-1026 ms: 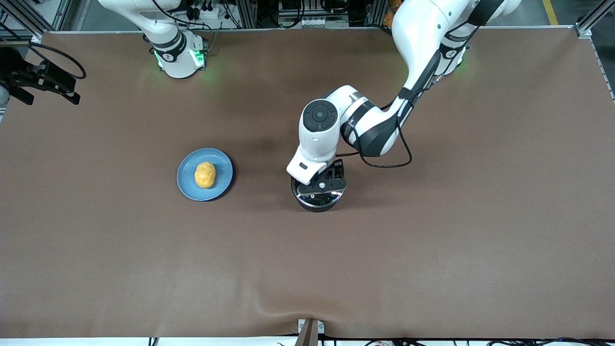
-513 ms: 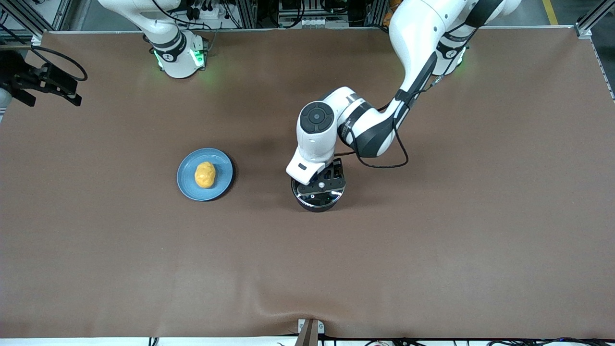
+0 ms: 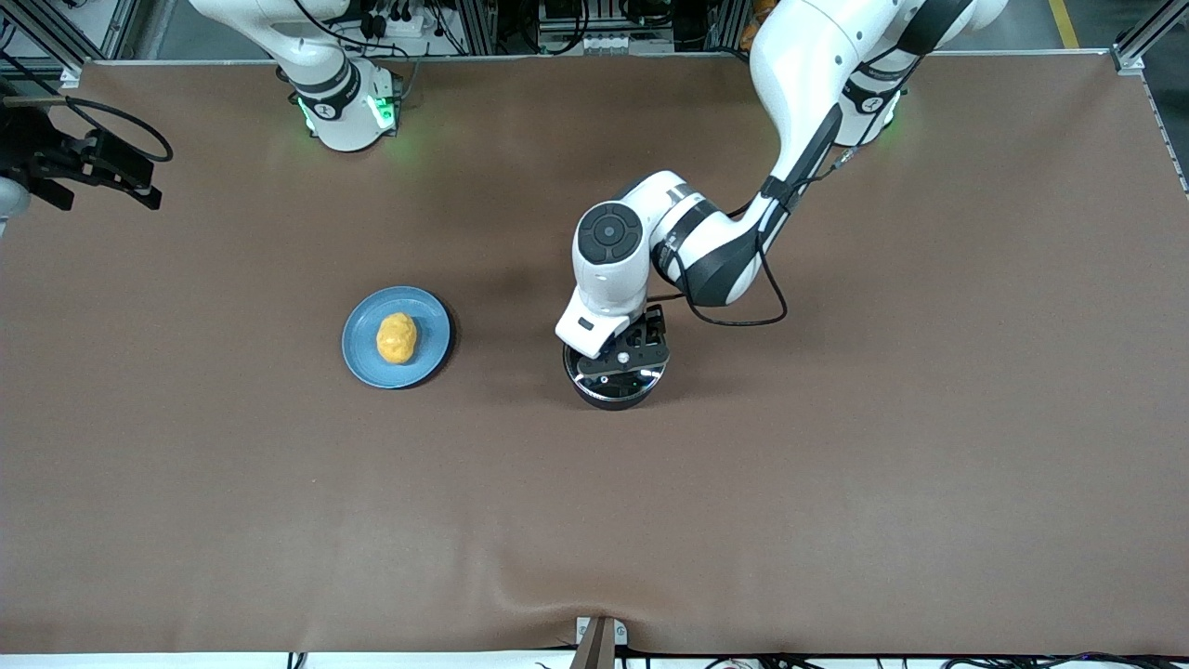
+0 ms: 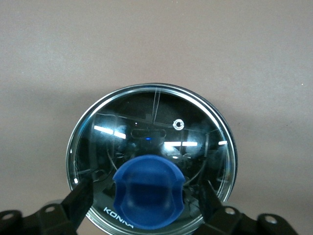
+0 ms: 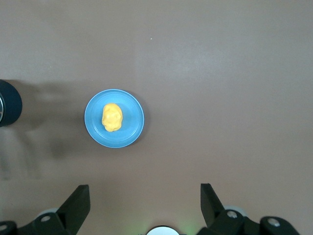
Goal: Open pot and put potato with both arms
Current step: 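Close the left gripper on the blue knob of the glass lid, then lift the lid off with the left gripper while the right gripper reaches the potato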
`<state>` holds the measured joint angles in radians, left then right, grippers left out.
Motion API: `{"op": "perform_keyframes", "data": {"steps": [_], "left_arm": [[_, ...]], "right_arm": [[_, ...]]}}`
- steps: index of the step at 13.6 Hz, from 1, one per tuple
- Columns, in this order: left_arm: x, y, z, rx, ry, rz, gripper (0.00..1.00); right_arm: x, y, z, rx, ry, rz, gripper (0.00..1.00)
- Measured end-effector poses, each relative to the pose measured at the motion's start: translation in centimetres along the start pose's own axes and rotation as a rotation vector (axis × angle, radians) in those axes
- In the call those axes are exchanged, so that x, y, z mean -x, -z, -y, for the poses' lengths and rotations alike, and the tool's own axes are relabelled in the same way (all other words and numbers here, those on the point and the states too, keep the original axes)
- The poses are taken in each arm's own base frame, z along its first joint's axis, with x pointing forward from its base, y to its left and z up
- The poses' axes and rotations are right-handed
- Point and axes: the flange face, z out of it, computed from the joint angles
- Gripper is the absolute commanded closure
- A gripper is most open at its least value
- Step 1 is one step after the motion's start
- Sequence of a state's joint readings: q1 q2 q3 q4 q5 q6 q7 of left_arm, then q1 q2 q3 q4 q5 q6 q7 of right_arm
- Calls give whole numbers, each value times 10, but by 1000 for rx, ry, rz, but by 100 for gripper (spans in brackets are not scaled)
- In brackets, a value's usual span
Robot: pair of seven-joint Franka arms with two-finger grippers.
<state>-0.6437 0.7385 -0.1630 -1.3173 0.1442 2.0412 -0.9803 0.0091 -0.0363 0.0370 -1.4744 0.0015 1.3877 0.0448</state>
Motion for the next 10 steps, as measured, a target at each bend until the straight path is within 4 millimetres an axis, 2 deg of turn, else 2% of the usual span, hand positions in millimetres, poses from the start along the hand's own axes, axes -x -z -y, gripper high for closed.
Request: {"op": "perform_keyframes", "data": {"steps": [5,7,10], "left_arm": [[2,-8,1,-17,-1,13,16],[3,-17,1,-26,-2,22,19],[3,-23,1,-30,-3,26,31]], "right_arm": [[-6,-8,0,0,0,16,0],[-15,-22,-2,0,-4,45,0],[-34,-55,-6,1,-11,109,0]]}}
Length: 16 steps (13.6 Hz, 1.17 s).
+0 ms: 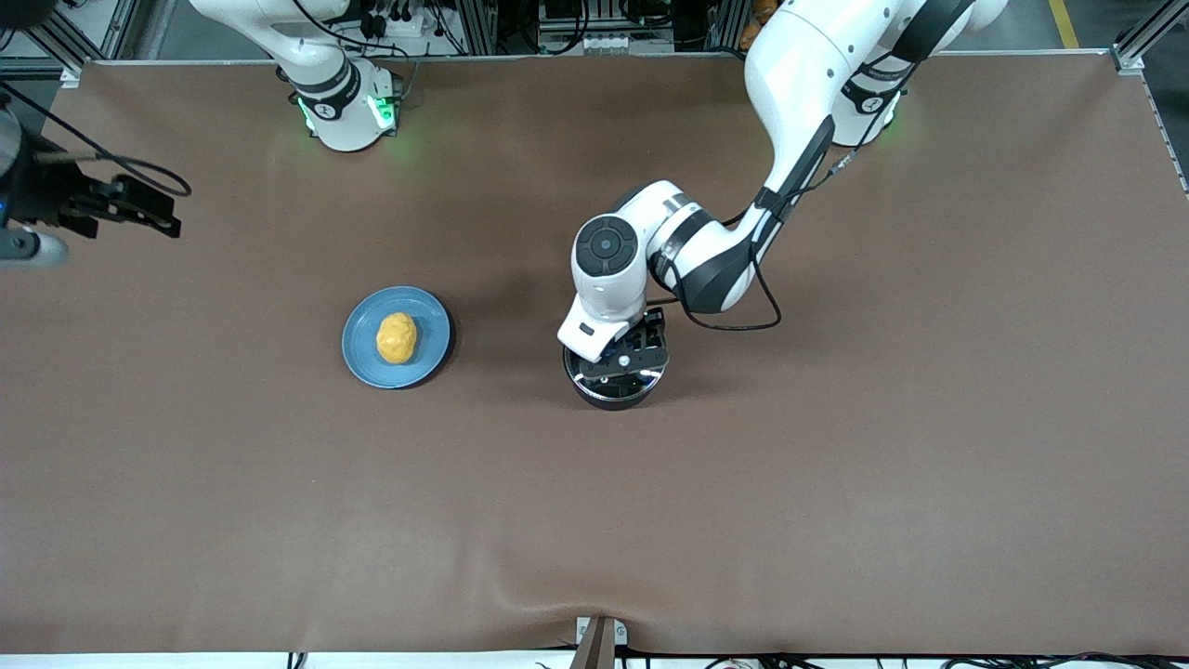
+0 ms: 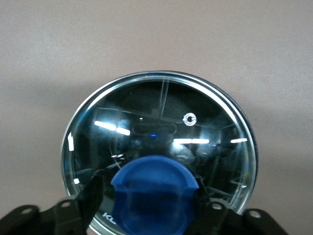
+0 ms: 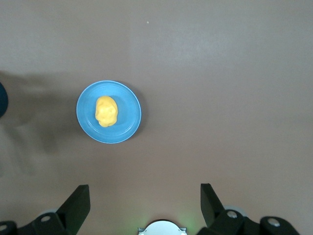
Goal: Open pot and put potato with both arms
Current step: 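Lift the lid off with the left gripper while the right gripper reaches the potato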
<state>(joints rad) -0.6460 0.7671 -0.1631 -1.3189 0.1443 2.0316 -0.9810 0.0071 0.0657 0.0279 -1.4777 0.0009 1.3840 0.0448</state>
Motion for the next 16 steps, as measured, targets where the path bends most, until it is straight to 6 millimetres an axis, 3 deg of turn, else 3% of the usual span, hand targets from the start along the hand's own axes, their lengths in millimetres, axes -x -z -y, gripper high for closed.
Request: {"op": "perform_keyframes", "data": {"steps": [2,4,5,8,10,12,14,16], "left_arm": [[0,1,-1,3,0,-2,49],[0,3,-1,5,-1,-3,91],[-1,3,-1,5,0,-4,100],[-5,13,3,-3,8,-7,100],[-20,43,16,-3,7,-20,100],[-53,90,60,-10,-21,-17,100],[-90,135,122,9,-48,5,100],[-122,153,182,2,-56,34,100]], "right_arm": [[-13,-20,-1,1,-1,47,0],[-27,-43,-2,1,-4,90,0],[-36,-58,-3,0,-6,116,0],[-63,-104,-2,-18,-7,166,0],[-71,-136,0,-85,-18,181,0],[-75,-169,-2,-123,-38,178,0],[-77,-198,12,-131,-33,155,0],[-77,-233,30,-131,-36,113,0]]}}
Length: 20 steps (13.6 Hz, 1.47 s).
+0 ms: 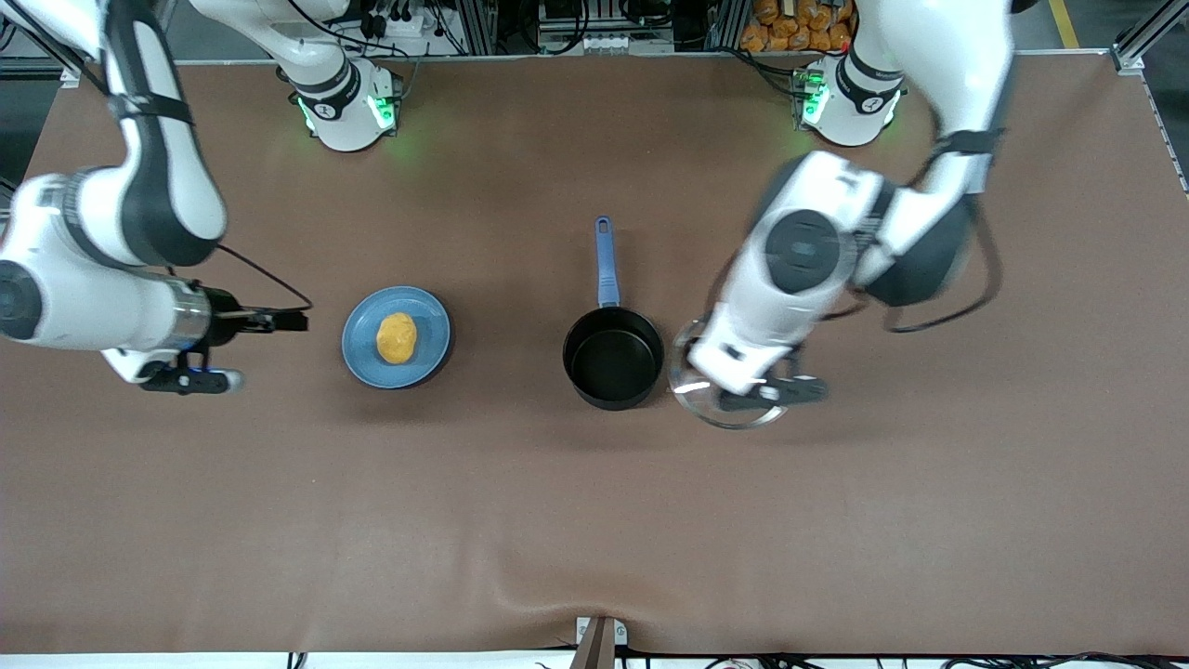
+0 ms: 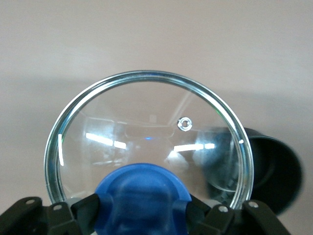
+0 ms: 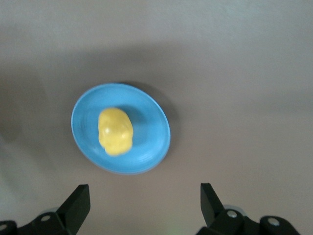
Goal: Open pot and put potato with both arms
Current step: 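Lift the lid off with the left gripper while the right gripper reaches the potato, then grasp the yellow potato on the blue plate with the right gripper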
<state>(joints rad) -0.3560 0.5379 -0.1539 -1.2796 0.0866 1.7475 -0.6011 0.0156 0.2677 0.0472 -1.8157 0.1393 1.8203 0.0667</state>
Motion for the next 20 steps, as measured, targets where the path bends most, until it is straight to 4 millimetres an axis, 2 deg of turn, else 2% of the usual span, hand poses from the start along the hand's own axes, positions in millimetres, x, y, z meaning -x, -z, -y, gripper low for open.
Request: {"op": "perform_keyframes", "data": {"steps": [2,5,7,10,12,15,16,20], "left_arm": [[-23,-6,45,-5,-3,20,100],[-50,-30,104,-10,-24,55,100],[-68,-53,147,3,-56,47,100],[-83,-103,207,26,-79,20,100],[-83,-137,221,39,-87,-7,100],[-77,-177,221,53,-93,-35,100],[-77,-187,223,57,-100,-46,100],[-78,-219,251,70,-113,-82,100]], "right_arm": [[0,-37,6,-15,-6,-32,0],[2,-80,20,-14,8,-75,0],[3,-114,42,-2,18,-95,0],[6,-157,73,15,39,-106,0],[4,-174,77,20,46,-110,0],[1,-185,73,24,43,-103,0],[0,-187,73,24,42,-104,6],[4,-196,69,28,39,-98,93]]}}
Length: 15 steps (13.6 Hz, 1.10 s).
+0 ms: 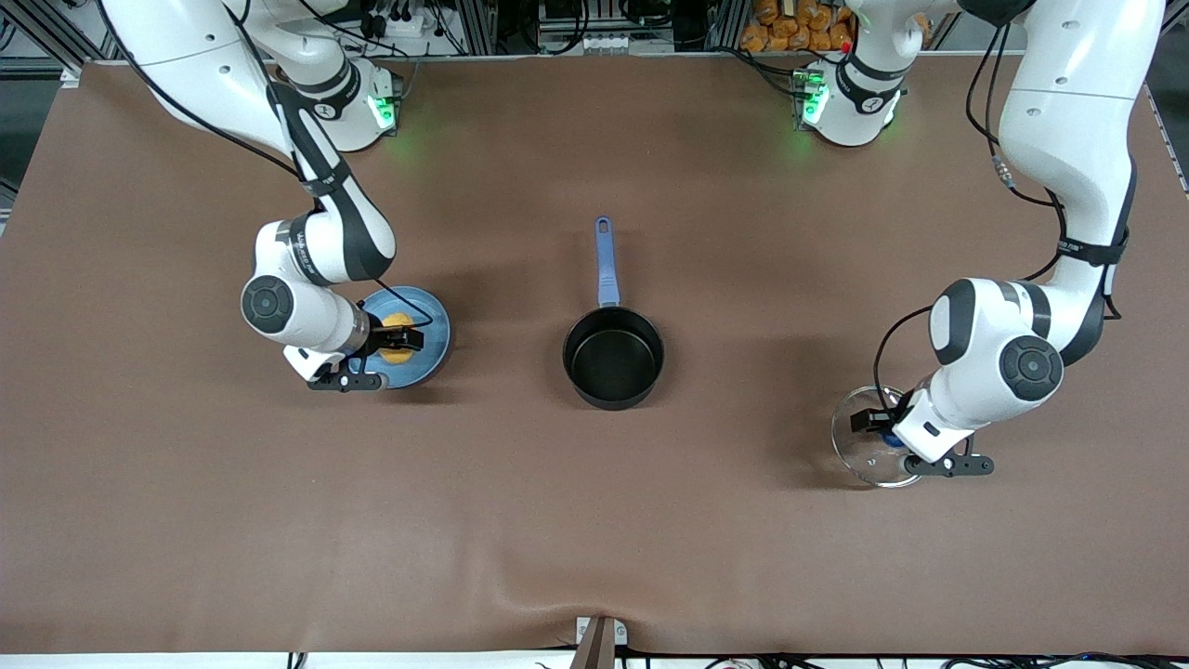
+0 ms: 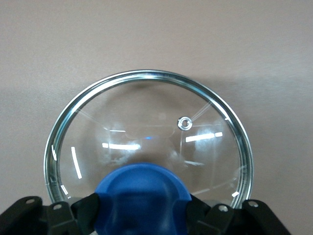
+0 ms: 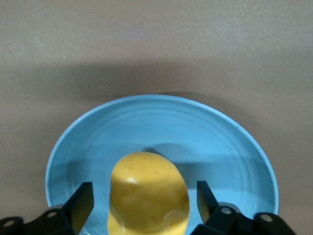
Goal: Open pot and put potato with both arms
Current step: 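Grasp the yellow potato on the blue plate with the right gripper, then carry the potato over the black pot with the right gripper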
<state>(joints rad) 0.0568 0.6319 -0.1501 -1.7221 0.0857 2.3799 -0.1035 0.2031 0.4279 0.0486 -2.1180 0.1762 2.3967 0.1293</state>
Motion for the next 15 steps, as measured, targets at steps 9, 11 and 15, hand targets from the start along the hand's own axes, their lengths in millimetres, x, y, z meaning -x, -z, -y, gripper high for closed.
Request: {"op": "perform_keyframes", "data": {"steps": [9,11,15], "left_arm": [[9,-36,2,0,-25,-56,91],[9,-36,2,-3,-30,-58,0],[8,-40,10,-6,-25,-76,0]], "right_arm": [[-43,131,42,-47,47,41,100],[-49,162,70,-106,66,-7,100],[-53,175,174,-170,58,-68,100]]}}
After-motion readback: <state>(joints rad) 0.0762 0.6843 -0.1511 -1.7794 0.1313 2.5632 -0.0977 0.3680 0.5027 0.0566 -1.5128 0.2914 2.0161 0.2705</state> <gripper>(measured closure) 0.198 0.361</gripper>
